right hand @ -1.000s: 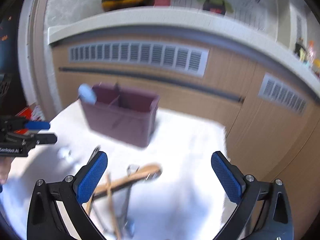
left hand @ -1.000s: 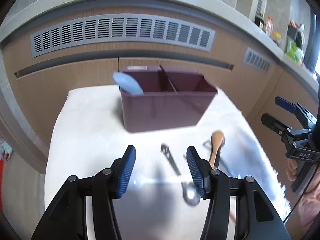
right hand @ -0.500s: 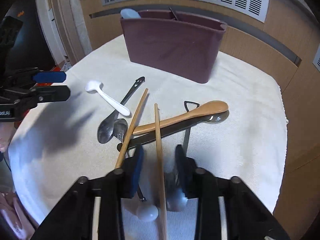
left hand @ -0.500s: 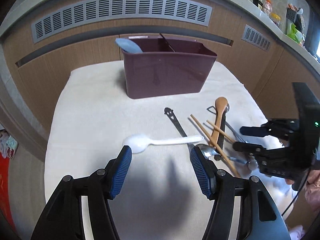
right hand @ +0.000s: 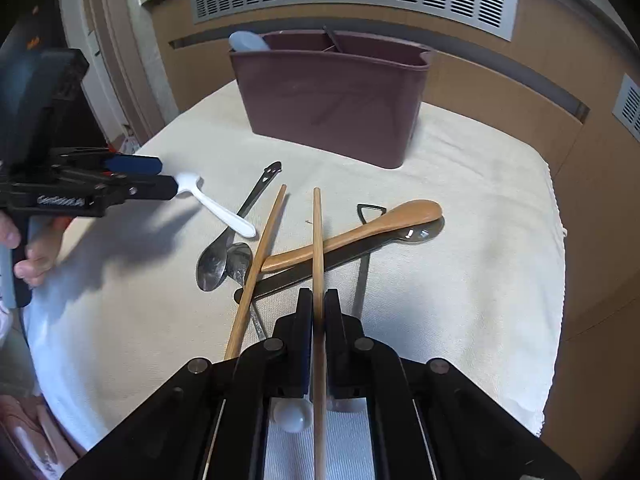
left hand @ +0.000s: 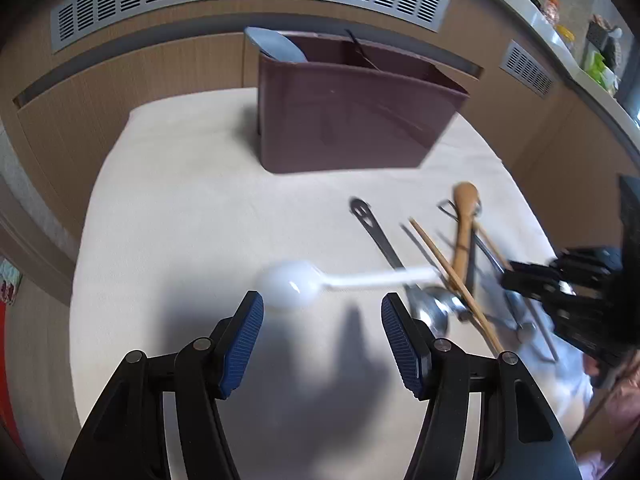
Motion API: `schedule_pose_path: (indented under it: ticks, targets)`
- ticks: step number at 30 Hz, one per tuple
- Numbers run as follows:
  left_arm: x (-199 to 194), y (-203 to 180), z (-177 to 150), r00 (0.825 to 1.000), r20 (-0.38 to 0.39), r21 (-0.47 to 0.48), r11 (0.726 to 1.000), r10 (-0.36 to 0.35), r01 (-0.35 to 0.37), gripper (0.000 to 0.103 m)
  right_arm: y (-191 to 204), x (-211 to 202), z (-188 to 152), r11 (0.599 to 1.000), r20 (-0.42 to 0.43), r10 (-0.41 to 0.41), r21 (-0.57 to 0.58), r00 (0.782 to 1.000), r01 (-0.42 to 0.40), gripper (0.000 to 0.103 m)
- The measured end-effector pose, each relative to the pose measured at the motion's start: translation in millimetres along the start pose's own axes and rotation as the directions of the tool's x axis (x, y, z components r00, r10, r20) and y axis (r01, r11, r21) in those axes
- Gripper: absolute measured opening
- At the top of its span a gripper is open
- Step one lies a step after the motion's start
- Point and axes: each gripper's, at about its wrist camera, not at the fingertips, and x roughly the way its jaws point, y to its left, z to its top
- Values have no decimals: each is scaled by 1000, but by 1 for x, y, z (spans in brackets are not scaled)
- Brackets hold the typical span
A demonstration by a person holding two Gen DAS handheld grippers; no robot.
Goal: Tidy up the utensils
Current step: 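Grasp a wooden chopstick with the right tool while the left tool reaches toward the white spoon, then grasp the white plastic spoon by its bowl with the left tool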
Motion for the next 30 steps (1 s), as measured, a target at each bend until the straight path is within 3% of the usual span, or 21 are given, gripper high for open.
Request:
schedule_pose_path:
  ticks: [7,12,17,19,21,22,23,26,30]
  targets:
    - [20,21,18,1000,-12,-47,999,-7,7,62,-14,1,-6,997,-28,23,72,999,-21,5]
    - [26,22,7,993,-63,-89,991,-104,99,62,-19,5,-7,997,-37,17,82,999,-14,5]
    - [6,9,-9,995,-100,-110,994,10,-21,62,-17,5,-7,997,-27,16,71,999,-14,5]
    - [1,9,-15,990,-119,-195,980,-69,45,62,-16,5,-6,998,-15,21,65,1000,-20,5]
    - [3,10,-17,973,-135,-285,948,-189,144,62,-16,5,-6,997,-6,37,68,999,-36,5]
    - [7,8,-15,968,-137,-313,936,-211,160,62,-16,5,-5,997,-1,38,71,999,-37,5]
    - [12,7,-12,970,-139,-332,932,-197,142,62,-16,5,-5,997,5,33,73,999,-34,5]
    - [25,6,2,991,-119,-369,929,-65,17,62,-16,0,-9,998,33,-4,67,999,2,5]
    - [40,0,21,995,-94,-364,929,29,-61,62,-21,-5,-15,997,48,-44,67,998,40,5]
